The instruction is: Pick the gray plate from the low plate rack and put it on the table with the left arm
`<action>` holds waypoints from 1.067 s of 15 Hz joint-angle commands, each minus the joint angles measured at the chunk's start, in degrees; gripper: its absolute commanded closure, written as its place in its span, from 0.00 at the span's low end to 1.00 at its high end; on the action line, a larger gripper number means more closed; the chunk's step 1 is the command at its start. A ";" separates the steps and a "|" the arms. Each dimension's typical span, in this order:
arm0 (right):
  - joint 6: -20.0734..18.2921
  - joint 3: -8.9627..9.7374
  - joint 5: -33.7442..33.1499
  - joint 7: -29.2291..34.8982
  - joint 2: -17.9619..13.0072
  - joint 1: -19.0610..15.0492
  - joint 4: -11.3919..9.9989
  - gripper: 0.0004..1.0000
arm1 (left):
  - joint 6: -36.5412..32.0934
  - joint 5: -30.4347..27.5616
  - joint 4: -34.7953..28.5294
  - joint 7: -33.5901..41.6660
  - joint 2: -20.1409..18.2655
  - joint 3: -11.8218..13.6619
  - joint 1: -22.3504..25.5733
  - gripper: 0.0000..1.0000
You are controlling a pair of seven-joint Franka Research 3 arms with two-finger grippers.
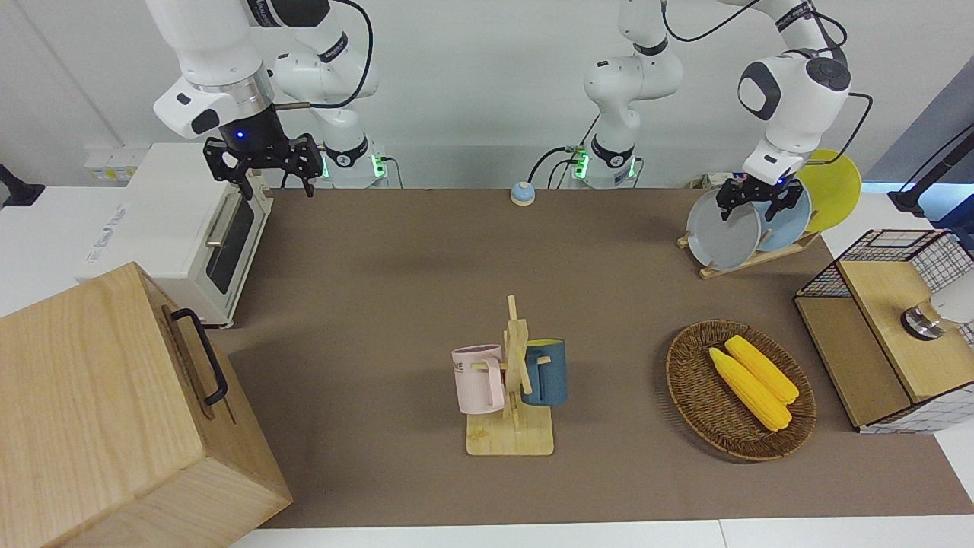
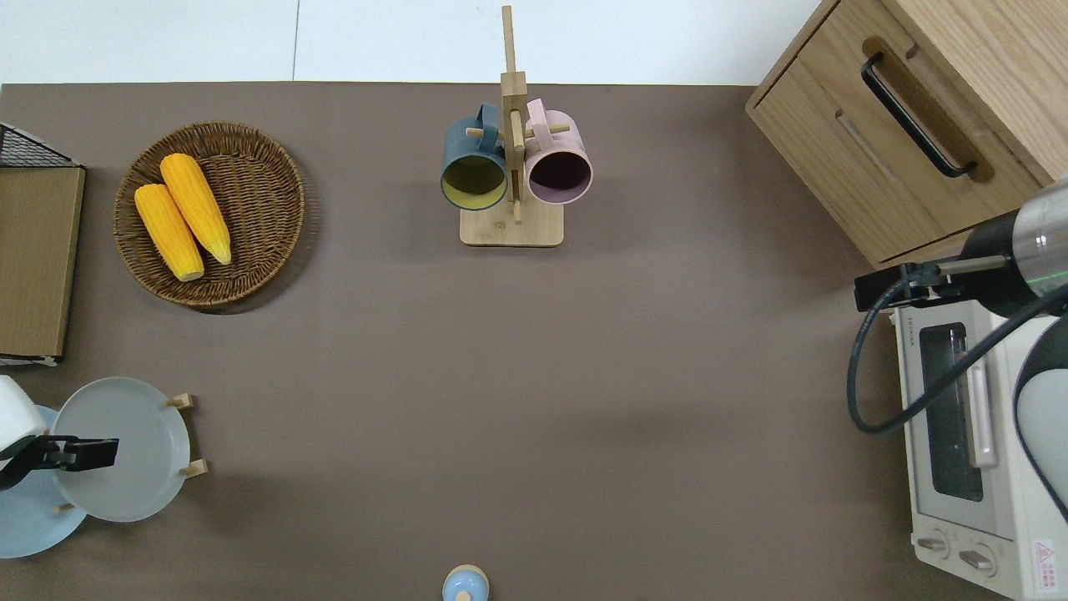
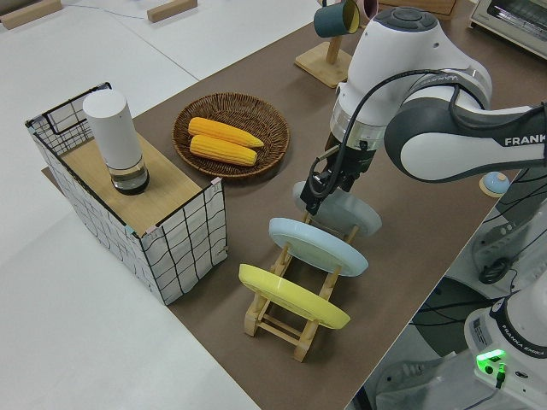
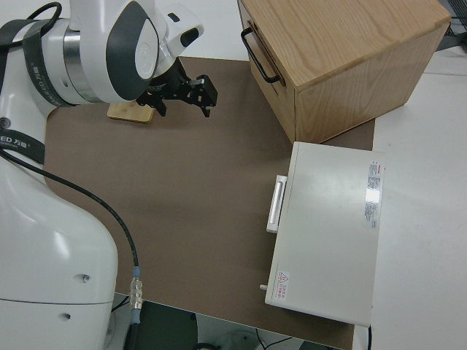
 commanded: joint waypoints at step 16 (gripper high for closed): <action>-0.92 1.16 -0.17 0.75 0.54 -1.27 1.22 0.02 | 0.53 1.04 -1.51 0.36 -2.13 -0.40 0.59 1.00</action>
